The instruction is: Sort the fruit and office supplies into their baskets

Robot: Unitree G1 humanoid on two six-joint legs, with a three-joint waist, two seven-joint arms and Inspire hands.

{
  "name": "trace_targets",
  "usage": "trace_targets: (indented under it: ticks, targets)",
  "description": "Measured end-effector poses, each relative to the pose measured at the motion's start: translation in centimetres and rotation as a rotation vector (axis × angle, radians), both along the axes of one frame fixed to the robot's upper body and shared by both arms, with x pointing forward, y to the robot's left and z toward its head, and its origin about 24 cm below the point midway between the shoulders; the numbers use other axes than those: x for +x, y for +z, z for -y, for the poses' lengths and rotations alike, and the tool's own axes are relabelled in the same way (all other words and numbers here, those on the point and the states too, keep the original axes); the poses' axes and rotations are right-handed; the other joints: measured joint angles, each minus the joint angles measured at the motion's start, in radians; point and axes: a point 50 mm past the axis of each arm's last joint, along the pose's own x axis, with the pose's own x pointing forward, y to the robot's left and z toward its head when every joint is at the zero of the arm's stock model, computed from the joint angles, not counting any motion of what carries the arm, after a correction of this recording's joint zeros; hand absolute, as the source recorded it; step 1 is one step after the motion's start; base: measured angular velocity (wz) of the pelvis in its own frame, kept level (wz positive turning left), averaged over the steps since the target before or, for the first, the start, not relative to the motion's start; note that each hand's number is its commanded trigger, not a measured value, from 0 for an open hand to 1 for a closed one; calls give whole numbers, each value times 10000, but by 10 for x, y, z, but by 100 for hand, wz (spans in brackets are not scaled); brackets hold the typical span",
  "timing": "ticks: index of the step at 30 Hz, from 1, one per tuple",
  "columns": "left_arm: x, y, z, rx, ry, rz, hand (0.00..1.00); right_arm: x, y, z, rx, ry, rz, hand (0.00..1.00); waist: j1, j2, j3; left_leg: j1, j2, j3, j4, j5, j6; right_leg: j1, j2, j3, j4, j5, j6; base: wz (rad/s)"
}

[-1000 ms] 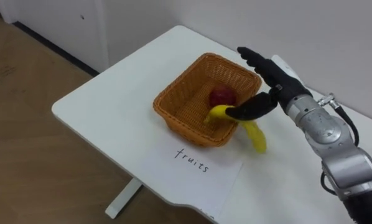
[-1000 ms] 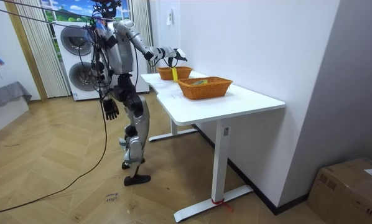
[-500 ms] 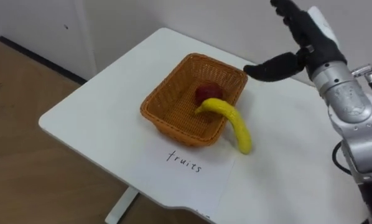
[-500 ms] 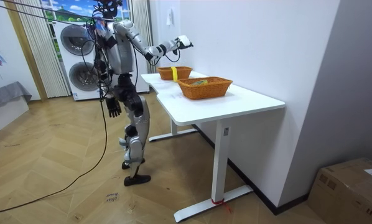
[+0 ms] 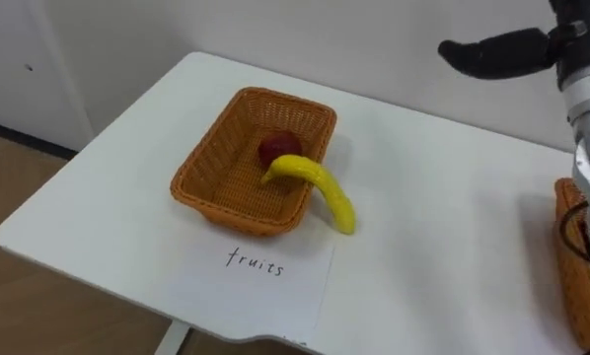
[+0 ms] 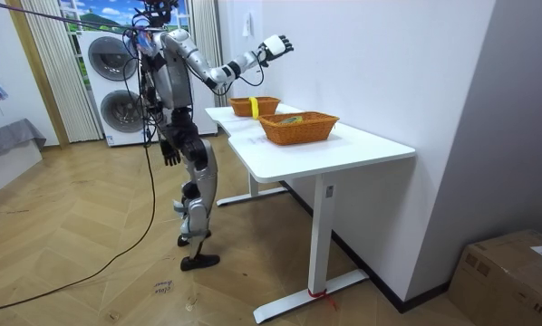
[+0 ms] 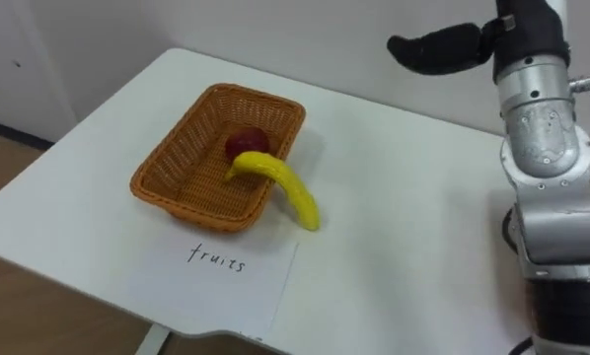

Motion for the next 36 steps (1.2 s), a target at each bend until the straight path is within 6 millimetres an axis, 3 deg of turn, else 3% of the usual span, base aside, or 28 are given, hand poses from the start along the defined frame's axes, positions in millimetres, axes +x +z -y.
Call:
trace_targets:
  ticks: [6,9,13,20,27,36]
  targets:
    - [3,0,-1,2,187,265,0,-7,16,25,131,-1067,741,0,-280,-23,2,102,37,60,-80,-1,2,-24,-1,70,36,1,3,-4]
    - [-4,1,-3,247,373,199,0,-12,23,37,258,-1698,1226,0,-441,-35,12,236,134,244,-173,-4,-3,-52,19,211,44,2,1,-18]
    - [-18,2,-6,527,653,-40,0,-26,28,48,287,-2627,1977,0,-592,-46,15,268,180,581,-242,-46,-41,-127,101,536,105,20,-28,-24]
    - [-25,3,-6,591,817,-101,0,-50,34,66,585,-3849,3133,0,-1120,-52,12,349,319,797,-183,-79,-65,-139,151,655,107,56,-74,-10]
    - [-18,5,-8,871,763,306,0,-70,29,87,2118,-5150,4077,0,-1271,-68,39,538,401,1123,-267,-149,-145,-214,314,1137,94,89,-133,-19]
    - [-18,7,-10,1495,814,534,0,-119,5,130,3865,-7899,4831,0,-1568,7,51,622,414,1395,-359,-162,-143,-248,368,1415,-78,109,-141,-9]
